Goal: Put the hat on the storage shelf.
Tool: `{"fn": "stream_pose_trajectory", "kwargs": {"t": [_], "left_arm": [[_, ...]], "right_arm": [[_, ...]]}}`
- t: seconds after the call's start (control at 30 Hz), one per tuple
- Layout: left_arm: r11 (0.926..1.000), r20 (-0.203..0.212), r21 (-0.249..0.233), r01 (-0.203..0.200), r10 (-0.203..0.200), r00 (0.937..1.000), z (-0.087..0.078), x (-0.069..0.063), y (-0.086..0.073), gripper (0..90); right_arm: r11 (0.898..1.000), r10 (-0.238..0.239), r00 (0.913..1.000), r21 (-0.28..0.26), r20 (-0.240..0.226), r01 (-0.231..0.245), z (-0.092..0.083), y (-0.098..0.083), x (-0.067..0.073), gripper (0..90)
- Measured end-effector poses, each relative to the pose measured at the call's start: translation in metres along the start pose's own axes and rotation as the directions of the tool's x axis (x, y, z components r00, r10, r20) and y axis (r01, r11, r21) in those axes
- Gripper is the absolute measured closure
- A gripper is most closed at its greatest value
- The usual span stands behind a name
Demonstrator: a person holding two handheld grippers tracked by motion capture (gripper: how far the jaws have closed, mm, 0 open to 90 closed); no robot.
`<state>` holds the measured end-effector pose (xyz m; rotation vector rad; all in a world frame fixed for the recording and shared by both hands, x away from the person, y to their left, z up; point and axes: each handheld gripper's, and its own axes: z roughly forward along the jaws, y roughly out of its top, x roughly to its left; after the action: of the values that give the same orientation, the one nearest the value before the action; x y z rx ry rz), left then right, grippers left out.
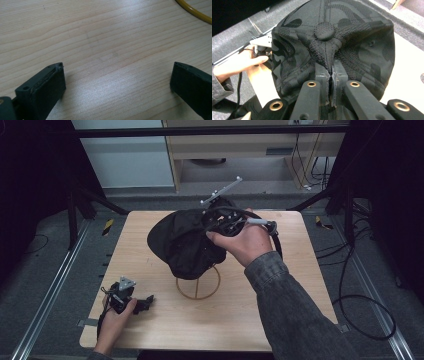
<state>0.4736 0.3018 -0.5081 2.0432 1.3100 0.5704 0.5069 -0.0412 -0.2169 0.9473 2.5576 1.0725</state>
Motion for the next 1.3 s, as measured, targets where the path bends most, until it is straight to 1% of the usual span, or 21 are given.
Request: {"fn": "stream_pose_trajectory", "kwargs": {"t": [0.03,0.1,0.2,0.23,0.33,0.53,0.57,0.6,0.67,0.7,0.77,0.83,0.9,0.97,1.07,1.3], "left_arm": [[1.0000,0.000,0.000,0.000,0.000,1.0000,0.000,0.000,0.000,0.0],[1.0000,0.000,0.000,-0.001,0.001,1.0000,0.000,0.000,0.000,0.0],[1.0000,0.002,0.000,0.001,-0.001,1.0000,0.000,0.000,0.000,0.0],[1.0000,0.000,0.000,0.001,-0.001,1.0000,0.000,0.000,0.000,0.0],[1.0000,0.001,0.000,0.000,0.000,1.0000,0.000,0.000,0.000,0.0],[1.0000,0.001,-0.001,0.002,-0.002,1.0000,0.000,0.000,0.000,0.0],[1.0000,0.002,0.002,-0.002,0.002,1.0000,0.000,0.000,0.000,0.0],[1.0000,0.001,0.002,-0.002,0.002,1.0000,0.000,0.000,0.000,0.0],[1.0000,0.001,0.001,-0.002,0.002,1.0000,0.000,0.000,0.000,0.0],[1.0000,0.002,0.002,-0.003,0.003,1.0000,0.000,0.000,0.000,0.0],[1.0000,0.002,0.001,-0.003,0.003,1.0000,0.000,0.000,0.000,0.0],[1.0000,0.002,0.002,-0.003,0.003,1.0000,0.000,0.000,0.001,0.0],[1.0000,0.001,0.002,-0.003,0.003,1.0000,0.000,0.000,0.001,0.0],[1.0000,0.001,0.002,-0.003,0.003,1.0000,0.000,0.000,0.001,0.0],[1.0000,0.001,0.002,-0.003,0.003,1.0000,0.000,0.000,0.001,0.0],[1.0000,0.001,0.002,-0.003,0.003,1.0000,0.001,0.000,0.001,0.0]], "right_arm": [[1.000,-0.008,0.9999,0.010,0.009,0.008,0.003,0.000,0.001,86.2],[1.000,-0.008,0.9999,0.014,0.015,0.008,0.004,0.001,0.001,86.0],[1.000,-0.010,0.9997,0.011,0.020,0.010,0.002,0.004,0.001,86.0],[1.000,-0.014,0.9995,0.009,0.027,0.014,-0.001,0.007,0.001,85.8],[1.000,-0.021,0.9987,0.017,0.047,0.021,-0.002,0.006,0.000,85.4],[1.000,-0.002,0.9986,0.013,0.053,0.001,0.004,0.001,-0.009,84.3],[1.000,0.014,0.9984,0.011,0.054,-0.015,0.007,-0.001,-0.015,84.2],[1.000,0.027,0.9984,0.006,0.050,-0.027,0.007,-0.002,-0.017,84.0],[1.000,0.028,0.9984,0.001,0.050,-0.028,0.007,-0.002,-0.019,83.7],[0.999,0.036,0.9982,-0.005,0.049,-0.036,0.007,-0.004,-0.023,82.8],[0.999,0.039,0.9979,-0.004,0.053,-0.039,0.007,-0.004,-0.024,82.4],[0.999,0.050,0.9977,-0.019,0.045,-0.049,0.008,-0.005,-0.029,81.2],[0.998,0.055,0.9978,-0.025,0.039,-0.054,0.009,-0.005,-0.029,81.1],[0.997,0.057,0.9977,-0.046,0.038,-0.055,0.012,-0.004,-0.032,80.6],[0.997,0.065,0.9973,-0.054,0.033,-0.063,0.015,-0.002,-0.032,79.7],[0.997,0.058,0.9980,-0.062,0.027,-0.056,0.024,0.002,-0.031,75.5]]}}
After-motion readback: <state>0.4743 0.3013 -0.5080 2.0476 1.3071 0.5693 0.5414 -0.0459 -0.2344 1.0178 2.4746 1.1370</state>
